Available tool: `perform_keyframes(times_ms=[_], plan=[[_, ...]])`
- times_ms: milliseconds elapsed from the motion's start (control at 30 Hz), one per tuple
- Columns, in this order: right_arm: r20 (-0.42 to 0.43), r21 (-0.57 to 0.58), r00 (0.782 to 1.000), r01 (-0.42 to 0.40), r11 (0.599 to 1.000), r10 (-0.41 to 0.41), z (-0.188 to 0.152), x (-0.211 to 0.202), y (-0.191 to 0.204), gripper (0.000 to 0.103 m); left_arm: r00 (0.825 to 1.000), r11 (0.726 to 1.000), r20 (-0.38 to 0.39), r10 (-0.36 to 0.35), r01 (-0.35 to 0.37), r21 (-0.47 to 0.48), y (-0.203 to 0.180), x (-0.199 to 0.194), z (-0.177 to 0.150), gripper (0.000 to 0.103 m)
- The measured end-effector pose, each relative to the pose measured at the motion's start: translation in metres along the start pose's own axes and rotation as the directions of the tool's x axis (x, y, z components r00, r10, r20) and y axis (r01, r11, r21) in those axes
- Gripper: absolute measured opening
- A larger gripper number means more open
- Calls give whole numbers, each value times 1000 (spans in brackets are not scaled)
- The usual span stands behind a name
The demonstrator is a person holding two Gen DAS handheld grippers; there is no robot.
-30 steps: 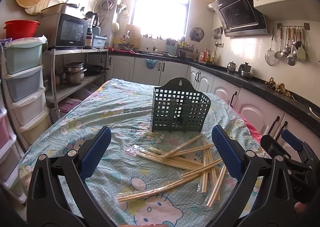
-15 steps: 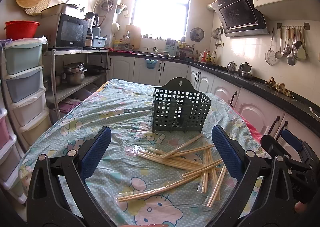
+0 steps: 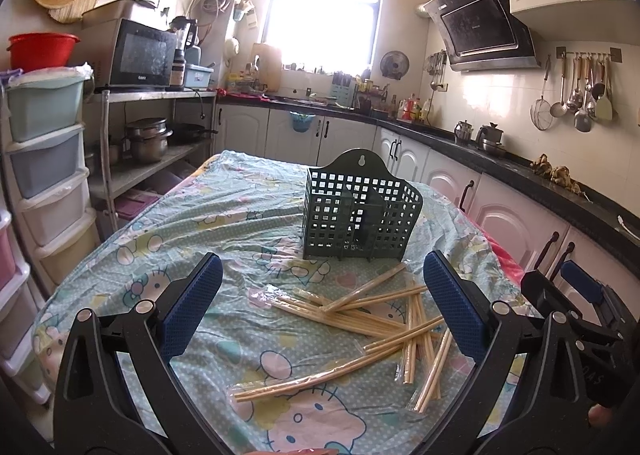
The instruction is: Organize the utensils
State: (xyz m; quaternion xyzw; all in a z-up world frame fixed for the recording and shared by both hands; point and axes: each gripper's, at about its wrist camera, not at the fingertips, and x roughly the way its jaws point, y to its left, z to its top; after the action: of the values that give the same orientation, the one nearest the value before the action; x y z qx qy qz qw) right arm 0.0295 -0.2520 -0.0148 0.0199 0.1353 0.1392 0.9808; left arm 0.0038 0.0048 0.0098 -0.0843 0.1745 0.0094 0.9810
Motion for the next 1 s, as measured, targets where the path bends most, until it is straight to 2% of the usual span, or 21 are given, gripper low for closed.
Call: perform_keyframes(times_ms=[433, 633, 833, 1000], plan=[[-80, -2, 995, -68, 998, 67, 16, 18, -2, 97, 997, 998, -83, -12, 6, -67, 32, 20, 2, 93], [-148, -4, 988, -54, 999, 53, 28, 41, -16, 97, 990, 997, -133, -42, 33, -71, 42, 32, 5, 93], [-260, 21, 966, -10, 1000, 16, 30, 75, -39, 97, 975, 995, -201, -89, 80, -54, 41, 55, 5, 93], [-342, 21, 940, 2, 1000, 5, 24, 104, -54, 95, 948, 991, -288, -136, 131, -35, 29, 76, -4, 92]])
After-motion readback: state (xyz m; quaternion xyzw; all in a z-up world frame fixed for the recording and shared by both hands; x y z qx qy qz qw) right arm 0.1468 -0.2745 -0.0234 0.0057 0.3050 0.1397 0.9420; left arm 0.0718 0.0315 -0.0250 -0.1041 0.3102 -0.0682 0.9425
